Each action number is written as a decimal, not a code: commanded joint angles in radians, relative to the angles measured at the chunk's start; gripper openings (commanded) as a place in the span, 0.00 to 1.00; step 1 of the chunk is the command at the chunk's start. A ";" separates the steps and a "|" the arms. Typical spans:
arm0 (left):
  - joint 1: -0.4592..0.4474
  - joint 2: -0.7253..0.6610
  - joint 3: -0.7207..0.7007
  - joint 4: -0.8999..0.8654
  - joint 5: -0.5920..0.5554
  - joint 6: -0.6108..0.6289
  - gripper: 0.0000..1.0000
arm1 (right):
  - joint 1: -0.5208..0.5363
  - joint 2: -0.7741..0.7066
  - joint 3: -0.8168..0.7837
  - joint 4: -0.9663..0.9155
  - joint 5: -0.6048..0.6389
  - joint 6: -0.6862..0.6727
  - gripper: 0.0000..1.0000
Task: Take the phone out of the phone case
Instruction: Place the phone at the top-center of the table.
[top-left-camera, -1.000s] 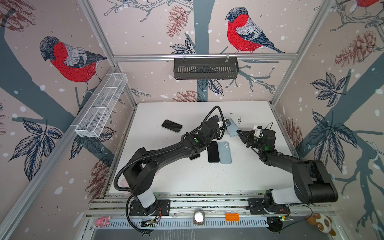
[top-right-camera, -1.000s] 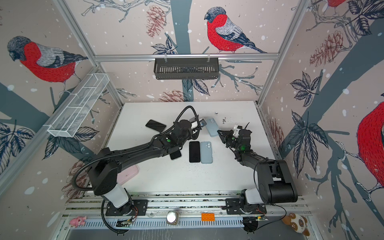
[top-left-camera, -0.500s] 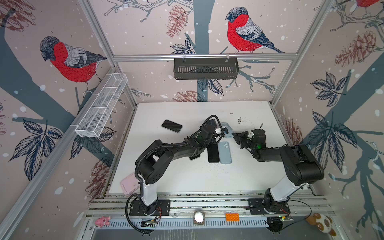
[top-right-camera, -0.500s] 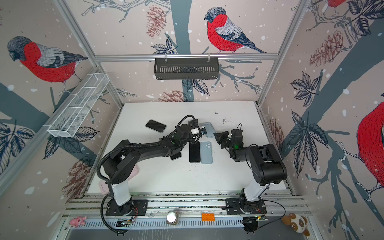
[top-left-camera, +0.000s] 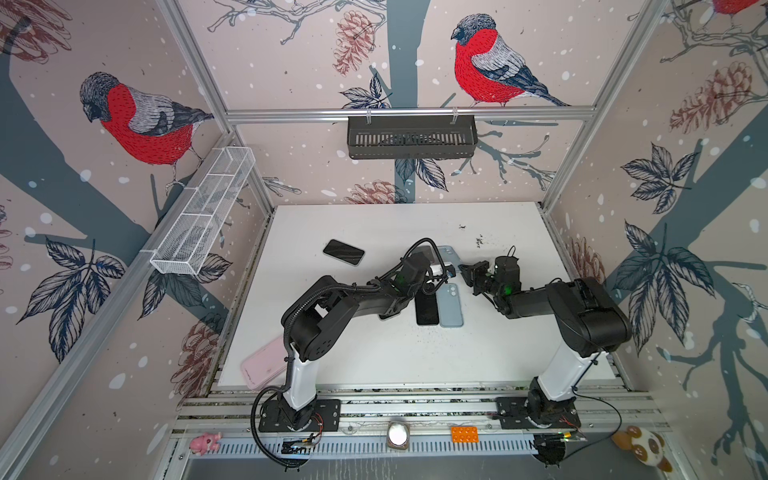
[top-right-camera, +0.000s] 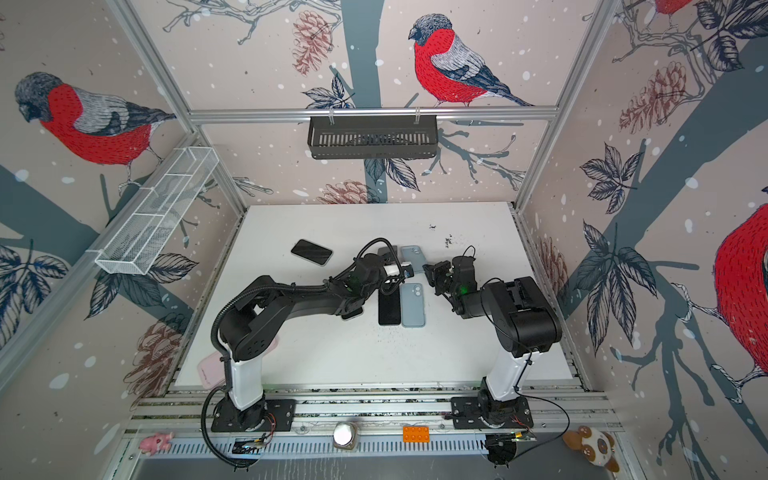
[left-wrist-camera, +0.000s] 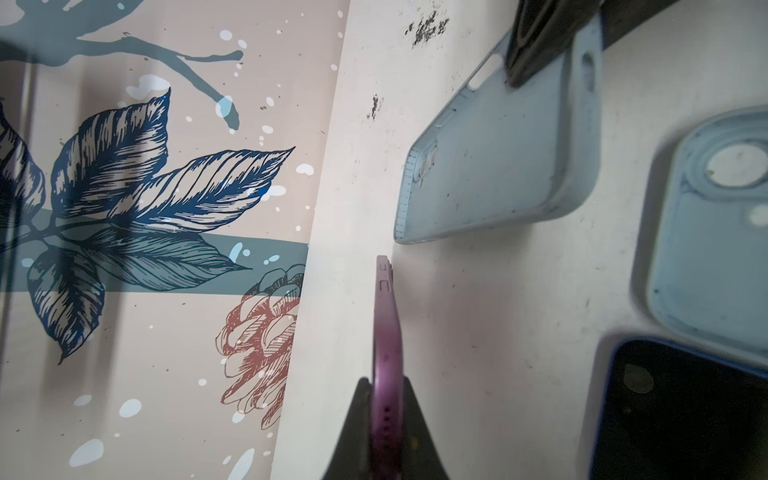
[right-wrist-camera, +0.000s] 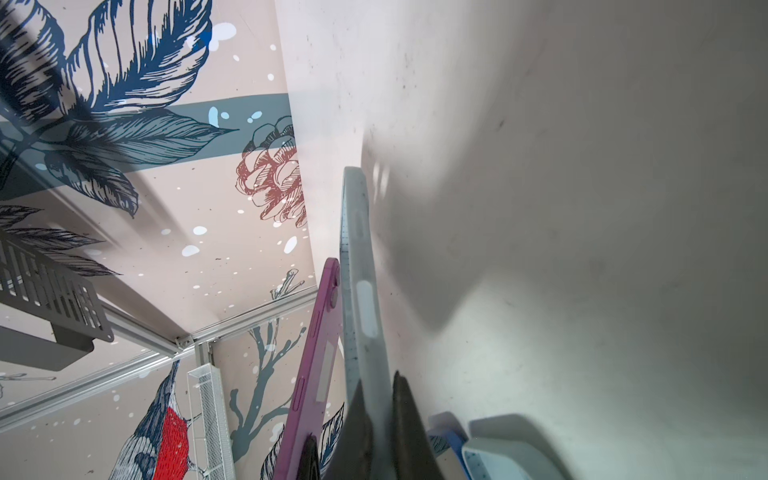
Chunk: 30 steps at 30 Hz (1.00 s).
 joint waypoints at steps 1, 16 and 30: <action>0.001 0.002 -0.001 0.057 0.019 -0.013 0.12 | 0.004 0.013 0.009 0.024 0.029 0.020 0.04; -0.014 0.012 0.020 -0.028 0.041 -0.065 0.27 | 0.011 0.043 0.006 0.035 0.048 0.032 0.08; -0.037 0.024 0.026 -0.050 0.029 -0.095 0.45 | 0.010 0.054 -0.005 0.046 0.030 0.029 0.17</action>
